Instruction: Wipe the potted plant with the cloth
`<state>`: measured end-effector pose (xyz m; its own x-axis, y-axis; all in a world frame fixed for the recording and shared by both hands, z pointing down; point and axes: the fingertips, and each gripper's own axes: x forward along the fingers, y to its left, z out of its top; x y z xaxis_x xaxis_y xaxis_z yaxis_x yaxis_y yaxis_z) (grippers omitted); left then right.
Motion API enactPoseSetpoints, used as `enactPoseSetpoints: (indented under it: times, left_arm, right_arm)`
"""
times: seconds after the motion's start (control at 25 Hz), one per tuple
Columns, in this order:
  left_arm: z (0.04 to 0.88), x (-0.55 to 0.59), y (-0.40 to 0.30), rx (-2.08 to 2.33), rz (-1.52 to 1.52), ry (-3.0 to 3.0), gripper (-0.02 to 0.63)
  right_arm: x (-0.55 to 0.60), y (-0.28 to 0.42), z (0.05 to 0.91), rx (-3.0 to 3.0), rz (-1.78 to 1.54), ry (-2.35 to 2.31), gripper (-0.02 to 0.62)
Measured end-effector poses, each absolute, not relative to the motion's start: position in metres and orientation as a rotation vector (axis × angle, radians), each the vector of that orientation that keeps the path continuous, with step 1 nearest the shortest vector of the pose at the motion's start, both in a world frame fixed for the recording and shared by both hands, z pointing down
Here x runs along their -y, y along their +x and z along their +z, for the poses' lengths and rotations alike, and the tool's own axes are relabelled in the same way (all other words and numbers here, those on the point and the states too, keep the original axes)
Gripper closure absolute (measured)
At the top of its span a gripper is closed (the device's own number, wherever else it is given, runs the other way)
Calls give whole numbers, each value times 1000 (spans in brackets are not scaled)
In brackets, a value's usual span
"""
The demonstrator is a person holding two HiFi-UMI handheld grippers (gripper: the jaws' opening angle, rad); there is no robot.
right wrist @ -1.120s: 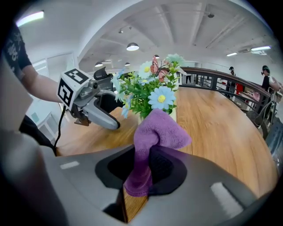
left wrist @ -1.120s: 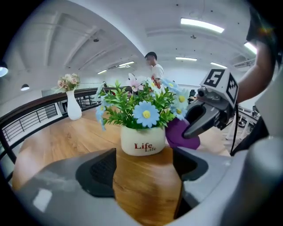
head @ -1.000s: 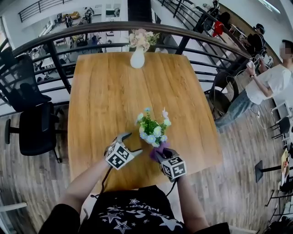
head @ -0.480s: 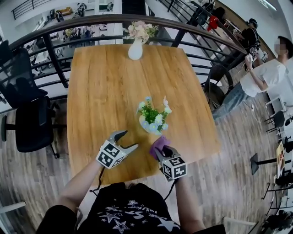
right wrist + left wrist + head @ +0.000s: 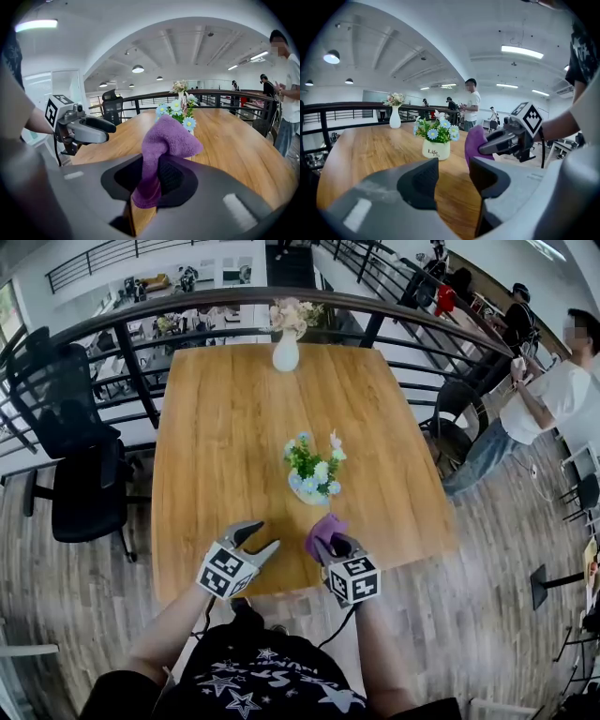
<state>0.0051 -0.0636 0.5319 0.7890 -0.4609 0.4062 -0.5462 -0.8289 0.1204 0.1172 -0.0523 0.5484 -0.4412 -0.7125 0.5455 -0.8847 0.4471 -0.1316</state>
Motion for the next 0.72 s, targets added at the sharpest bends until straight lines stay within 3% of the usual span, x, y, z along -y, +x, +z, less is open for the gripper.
enactPoseSetpoints:
  times: [0.4,0.72]
  left_arm:
    - [522,1,0,946,510,2701,505]
    - [521,-53,-15,1032,517,2650,520]
  right_arm:
    - [-2,132,526,2304,530,1393,514]
    - [-48,121,539,2354,572,1343,514]
